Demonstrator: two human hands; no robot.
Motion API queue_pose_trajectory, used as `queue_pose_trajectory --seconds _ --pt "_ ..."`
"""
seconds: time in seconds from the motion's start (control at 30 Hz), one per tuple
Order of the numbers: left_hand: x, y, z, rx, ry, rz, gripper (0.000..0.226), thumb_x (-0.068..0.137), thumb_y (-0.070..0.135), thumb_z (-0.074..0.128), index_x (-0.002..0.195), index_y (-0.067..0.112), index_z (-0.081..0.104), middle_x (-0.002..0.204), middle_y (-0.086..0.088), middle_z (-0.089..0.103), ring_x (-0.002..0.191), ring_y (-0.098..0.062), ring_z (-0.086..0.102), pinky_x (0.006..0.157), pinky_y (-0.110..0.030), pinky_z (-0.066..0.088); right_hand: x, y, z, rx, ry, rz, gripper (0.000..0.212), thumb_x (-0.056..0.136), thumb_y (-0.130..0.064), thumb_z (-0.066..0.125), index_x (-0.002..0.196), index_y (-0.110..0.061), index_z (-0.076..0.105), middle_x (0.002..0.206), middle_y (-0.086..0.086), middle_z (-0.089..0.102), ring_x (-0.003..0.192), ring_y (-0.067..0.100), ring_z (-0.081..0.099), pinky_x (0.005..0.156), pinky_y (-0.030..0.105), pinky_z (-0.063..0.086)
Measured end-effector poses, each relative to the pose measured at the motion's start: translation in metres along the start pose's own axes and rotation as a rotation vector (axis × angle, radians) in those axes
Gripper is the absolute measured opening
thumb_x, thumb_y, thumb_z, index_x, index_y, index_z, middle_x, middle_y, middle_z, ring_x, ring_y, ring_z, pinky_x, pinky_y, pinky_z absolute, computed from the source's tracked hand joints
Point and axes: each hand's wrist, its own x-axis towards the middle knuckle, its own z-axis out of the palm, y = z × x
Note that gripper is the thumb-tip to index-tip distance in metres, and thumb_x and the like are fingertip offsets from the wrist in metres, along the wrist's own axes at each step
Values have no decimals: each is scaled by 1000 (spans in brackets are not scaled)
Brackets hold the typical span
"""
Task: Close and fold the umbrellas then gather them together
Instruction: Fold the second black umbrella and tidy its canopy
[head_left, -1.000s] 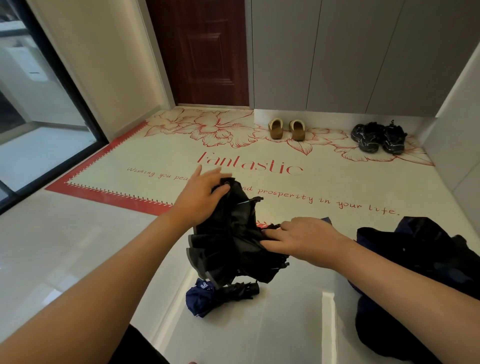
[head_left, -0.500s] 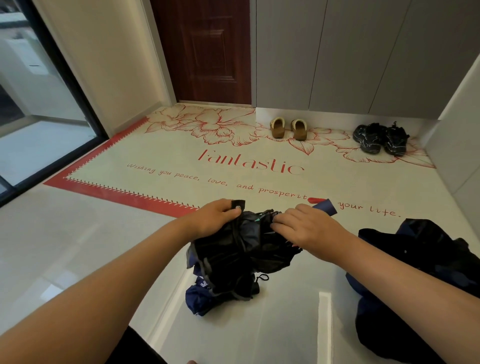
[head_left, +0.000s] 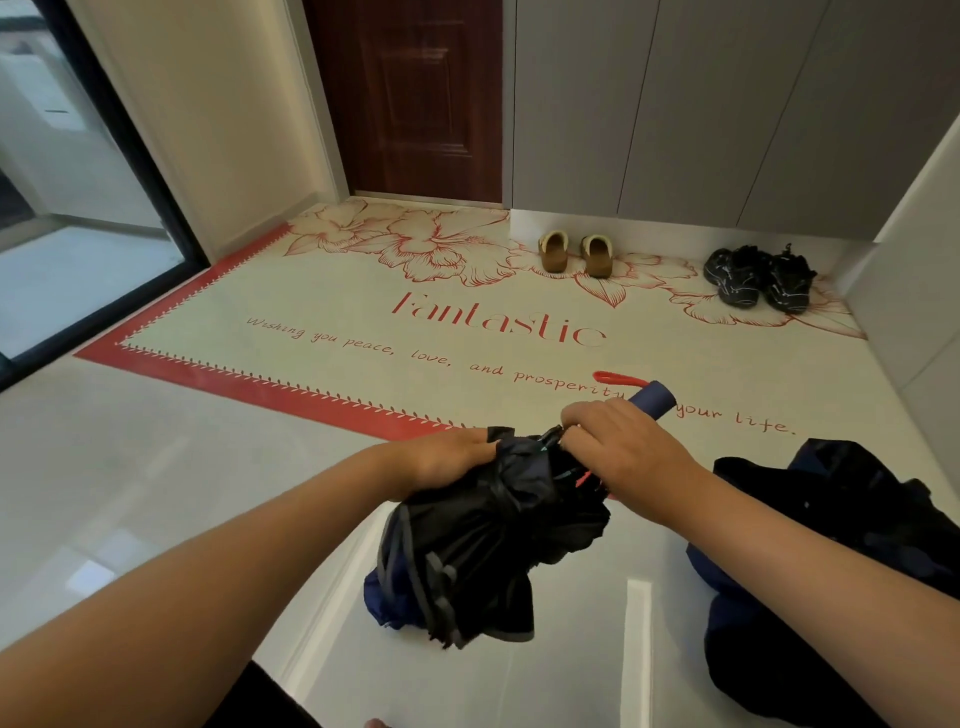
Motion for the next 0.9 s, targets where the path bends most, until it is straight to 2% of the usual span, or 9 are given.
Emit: queue_pose_trajectory --seconds 0.1,0.2,0.3,0.4,0.47,0.53,0.7,0.8,0.9 --pt "10 4 4 256 190 174 34 107 31 34 126 15 58 122 6 58 115 -13 52 89 -20 34 3 -2 -1 97 -53 143 52 65 17 71 97 -14 44 95 5 52 70 21 45 60 28 36" --pt "17 0 -7 276 346 223 34 107 30 35 115 7 59 113 -8 65 107 -27 60 88 -32 43 19 -1 -14 172 -236 387 44 79 2 68 100 -20 36 76 -12 37 62 14 40 51 22 25" --pt "13 0 -7 523 439 272 29 106 37 35 108 15 54 94 2 63 85 -21 58 74 -34 44 22 1 -21 397 -590 506 79 82 -29 72 141 -32 20 102 -9 60 78 17 64 81 36 53" --pt "8 3 4 848 474 367 26 105 42 32 108 20 47 75 9 51 68 -18 50 62 -33 37 21 1 -29 803 -776 690 114 73 -50 79 155 -47 -1 136 -13 45 109 14 61 104 36 45" --pt "7 5 12 911 510 441 26 105 42 31 107 20 46 73 8 50 64 -19 47 59 -33 35 21 1 -29 959 -840 742 95 70 -53 83 149 -38 32 133 -9 56 113 15 59 97 33 48" --pt "6 8 18 914 567 499 26 105 41 32 106 20 47 72 5 55 62 -20 49 58 -33 38 22 -1 -26 1052 -891 750 63 67 -49 85 120 -39 54 115 3 69 90 20 69 80 38 60" --pt "-1 13 15 731 573 439 27 104 40 38 104 19 54 85 9 57 72 -17 54 60 -32 37 22 -9 -16 857 -861 783 22 72 -31 70 88 -21 59 75 2 65 52 19 59 52 32 48" --pt "2 4 -2 564 675 406 26 102 37 46 102 18 63 113 12 50 89 -11 56 70 -30 46 12 -8 -3 598 -775 688 25 75 -38 70 78 -15 59 68 -1 62 59 19 58 54 39 45" --pt "2 -7 -23 344 736 282 26 101 31 50 96 12 66 111 7 49 97 -14 54 76 -24 44 6 1 -1 292 -740 568 26 84 -44 65 87 -19 60 79 -2 63 72 21 64 62 39 53"
